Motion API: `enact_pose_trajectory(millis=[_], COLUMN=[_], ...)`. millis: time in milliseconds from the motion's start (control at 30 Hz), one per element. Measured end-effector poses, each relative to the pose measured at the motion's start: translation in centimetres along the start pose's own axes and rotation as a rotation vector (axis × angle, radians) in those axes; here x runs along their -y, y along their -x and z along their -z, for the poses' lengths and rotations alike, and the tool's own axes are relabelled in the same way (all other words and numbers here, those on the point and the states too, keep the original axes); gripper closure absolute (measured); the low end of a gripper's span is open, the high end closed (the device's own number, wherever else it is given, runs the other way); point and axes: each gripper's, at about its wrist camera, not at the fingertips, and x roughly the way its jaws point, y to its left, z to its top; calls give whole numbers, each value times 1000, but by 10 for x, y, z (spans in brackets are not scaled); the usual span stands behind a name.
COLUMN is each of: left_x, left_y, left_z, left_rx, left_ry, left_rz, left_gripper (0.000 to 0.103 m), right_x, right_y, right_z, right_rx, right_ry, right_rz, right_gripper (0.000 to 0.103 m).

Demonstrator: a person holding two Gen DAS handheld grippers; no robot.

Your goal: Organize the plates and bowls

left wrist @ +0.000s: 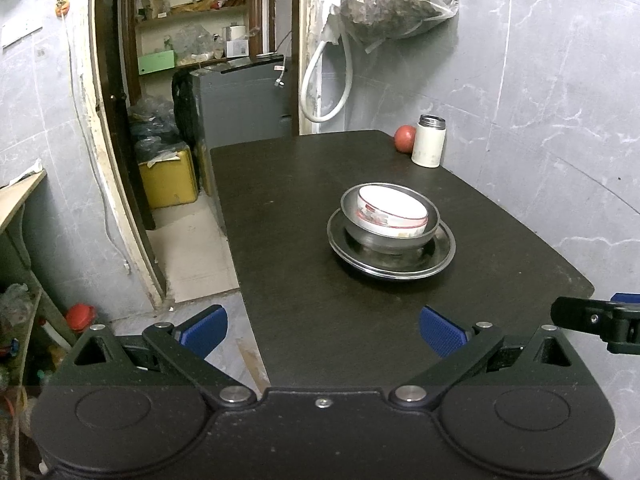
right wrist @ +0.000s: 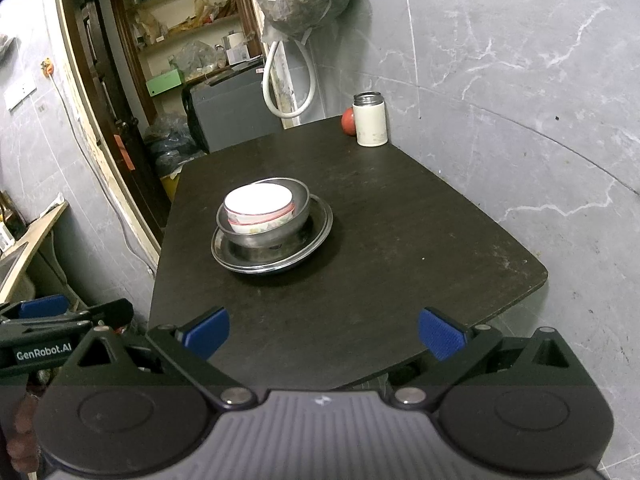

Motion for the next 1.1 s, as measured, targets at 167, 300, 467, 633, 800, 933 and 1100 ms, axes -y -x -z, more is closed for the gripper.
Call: enact_pose_trajectory(millis=[167, 300, 467, 633, 800, 933, 1100], left_x=[-1, -1, 0, 0, 0, 0, 1], left_y=[-1, -2, -6, -11, -15, -18, -24], left_z=[-1, -1, -5, -7, -8, -9, -10], left_rx=[-4, -6, -7, -15, -23, -32, -48], left_ry=[5, 2, -11, -15, -18, -19, -26], left_rz=[6, 11, 20, 26, 33, 37, 43], left_gripper=[1, 1, 1, 1, 1, 1, 1], right_x=[-1, -1, -1, 0, 1, 2, 3], right_y=[-2, -3, -5, -7, -9, -13, -18], right_z=[-1, -3, -3, -5, -6, -6, -6], right_rx=[-2, -4, -8, -14, -23, -33, -49], right_ry=[1, -2, -3, -5, -6, -8, -13], right_rz=[9, 15, 24, 31, 35, 39, 44], right_gripper=[0, 0, 0, 0, 0, 0, 0])
